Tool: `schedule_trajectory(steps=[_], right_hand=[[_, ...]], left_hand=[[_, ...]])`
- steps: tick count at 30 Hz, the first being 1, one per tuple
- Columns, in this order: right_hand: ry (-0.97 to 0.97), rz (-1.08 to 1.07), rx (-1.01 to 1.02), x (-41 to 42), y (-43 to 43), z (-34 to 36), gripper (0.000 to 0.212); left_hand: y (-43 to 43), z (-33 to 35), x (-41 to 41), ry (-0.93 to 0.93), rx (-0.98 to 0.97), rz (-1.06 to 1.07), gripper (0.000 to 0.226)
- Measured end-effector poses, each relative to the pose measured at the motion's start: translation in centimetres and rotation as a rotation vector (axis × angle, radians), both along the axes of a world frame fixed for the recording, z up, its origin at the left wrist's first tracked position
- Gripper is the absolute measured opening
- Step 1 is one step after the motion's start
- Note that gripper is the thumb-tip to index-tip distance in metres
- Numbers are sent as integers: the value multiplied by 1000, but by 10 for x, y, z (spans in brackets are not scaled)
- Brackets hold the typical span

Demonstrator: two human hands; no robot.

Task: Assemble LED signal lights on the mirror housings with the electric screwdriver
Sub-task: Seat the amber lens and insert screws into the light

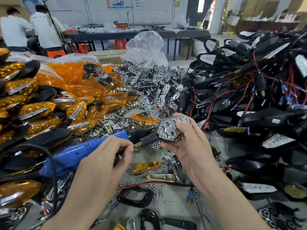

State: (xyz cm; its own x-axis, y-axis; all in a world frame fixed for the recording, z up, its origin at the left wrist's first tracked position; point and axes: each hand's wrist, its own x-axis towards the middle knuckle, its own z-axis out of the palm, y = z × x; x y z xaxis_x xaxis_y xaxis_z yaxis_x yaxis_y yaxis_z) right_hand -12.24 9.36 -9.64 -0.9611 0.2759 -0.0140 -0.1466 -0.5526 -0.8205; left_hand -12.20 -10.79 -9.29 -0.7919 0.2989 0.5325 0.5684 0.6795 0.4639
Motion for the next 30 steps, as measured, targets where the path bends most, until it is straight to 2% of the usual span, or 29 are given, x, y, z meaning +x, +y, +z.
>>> schedule_trajectory(steps=[6, 9, 14, 21, 24, 26, 30], right_hand=[[21, 6, -15, 1, -1, -1, 11], [30, 6, -12, 1, -1, -2, 14], [22, 1, -21, 1, 1, -3, 5], [51, -5, 15, 1, 2, -6, 9], [98, -14, 56, 1, 1, -8, 19], [122, -20, 93, 1, 0, -9, 18], [138, -5, 144, -1, -1, -13, 7]], left_hand=[[-4, -2, -5, 105, -19, -35, 8], [-5, -2, -11, 124, -13, -59, 16], [-4, -2, -16, 162, -22, -56, 19], [-6, -4, -16, 177, -12, -76, 19], [-4, 0, -12, 133, -35, -40, 11], [-3, 2, -9, 62, -41, -30, 3], [9, 11, -10, -58, 0, -90, 23]])
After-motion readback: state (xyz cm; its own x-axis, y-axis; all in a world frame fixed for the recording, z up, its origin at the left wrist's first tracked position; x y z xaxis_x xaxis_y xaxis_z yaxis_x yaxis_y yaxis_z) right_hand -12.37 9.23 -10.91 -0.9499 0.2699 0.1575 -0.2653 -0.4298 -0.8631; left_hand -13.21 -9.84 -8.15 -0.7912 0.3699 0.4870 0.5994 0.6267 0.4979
